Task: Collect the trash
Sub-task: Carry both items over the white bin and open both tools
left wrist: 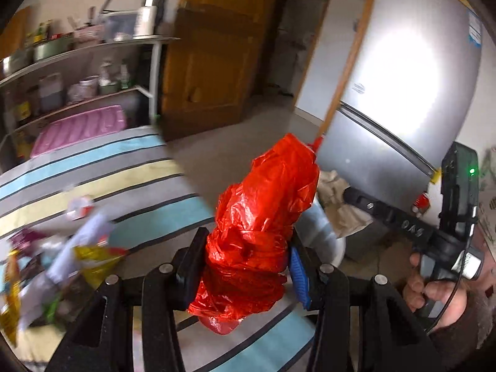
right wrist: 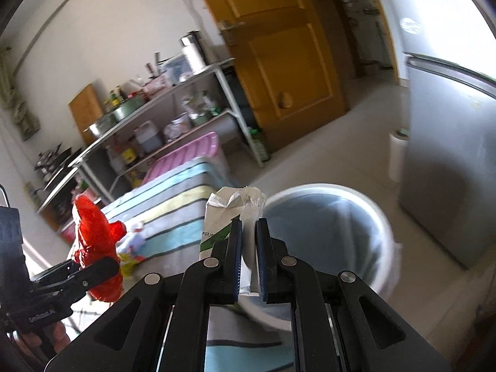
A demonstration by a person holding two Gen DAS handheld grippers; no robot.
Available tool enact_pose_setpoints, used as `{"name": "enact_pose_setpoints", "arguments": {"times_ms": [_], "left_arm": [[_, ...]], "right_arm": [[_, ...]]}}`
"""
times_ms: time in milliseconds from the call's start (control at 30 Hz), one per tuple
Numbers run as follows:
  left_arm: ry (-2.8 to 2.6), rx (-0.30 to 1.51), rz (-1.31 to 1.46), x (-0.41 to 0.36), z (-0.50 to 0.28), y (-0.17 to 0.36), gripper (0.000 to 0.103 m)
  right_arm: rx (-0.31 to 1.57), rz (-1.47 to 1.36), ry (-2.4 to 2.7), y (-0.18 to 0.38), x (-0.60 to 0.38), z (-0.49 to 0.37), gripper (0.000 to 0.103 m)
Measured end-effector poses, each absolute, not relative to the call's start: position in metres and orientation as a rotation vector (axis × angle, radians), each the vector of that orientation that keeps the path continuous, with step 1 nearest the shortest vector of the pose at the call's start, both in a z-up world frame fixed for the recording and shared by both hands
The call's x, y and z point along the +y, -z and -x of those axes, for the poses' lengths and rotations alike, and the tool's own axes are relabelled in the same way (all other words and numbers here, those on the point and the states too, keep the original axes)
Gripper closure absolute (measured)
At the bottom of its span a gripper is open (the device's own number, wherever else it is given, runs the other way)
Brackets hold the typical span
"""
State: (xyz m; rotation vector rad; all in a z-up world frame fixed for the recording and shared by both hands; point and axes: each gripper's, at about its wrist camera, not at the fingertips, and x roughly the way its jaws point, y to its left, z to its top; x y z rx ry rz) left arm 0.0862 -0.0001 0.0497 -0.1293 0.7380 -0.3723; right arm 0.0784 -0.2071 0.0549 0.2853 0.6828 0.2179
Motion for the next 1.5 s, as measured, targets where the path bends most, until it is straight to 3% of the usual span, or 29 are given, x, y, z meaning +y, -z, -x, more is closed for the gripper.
{"name": "enact_pose_setpoints", "arguments": {"times_ms": [367, 833, 900, 967, 1167, 1400, 1500], "left_arm": [[0.439, 0.866, 0.072, -0.078, -0.122, -0.013, 0.052], [0.424, 0.948, 0.071, -0.099, -0.137, 0.012, 0.05], [0.418, 0.951, 0.076, -0.096, -0.136, 0.011, 0.038], [0.414, 0.94, 0.079, -0.093, -0.138, 0.009, 0.033], [0.393, 0.904, 0.065, -0.085, -0.131, -0.002, 0.029], [0.354, 0.842, 0.06, -0.063, -0.115, -0.024, 0.027], [0.34, 0.816, 0.07, -0.049, -0.104, -0.034, 0.025]], "right_arm": [[0.769, -0.257, -0.117, -0.016, -0.248, -0.1, 0.094], [0.851, -0.238, -0.053, 0.016, -0.26, -0.123, 0.09], [0.848, -0.248, -0.052, 0.016, -0.261, -0.123, 0.09], [0.847, -0.248, -0.05, 0.015, -0.26, -0.12, 0.089], [0.825, -0.239, -0.039, 0.008, -0.257, -0.112, 0.074], [0.775, -0.228, -0.053, -0.011, -0.246, -0.099, 0.07], [0.751, -0.225, -0.066, -0.019, -0.239, -0.09, 0.061]]}}
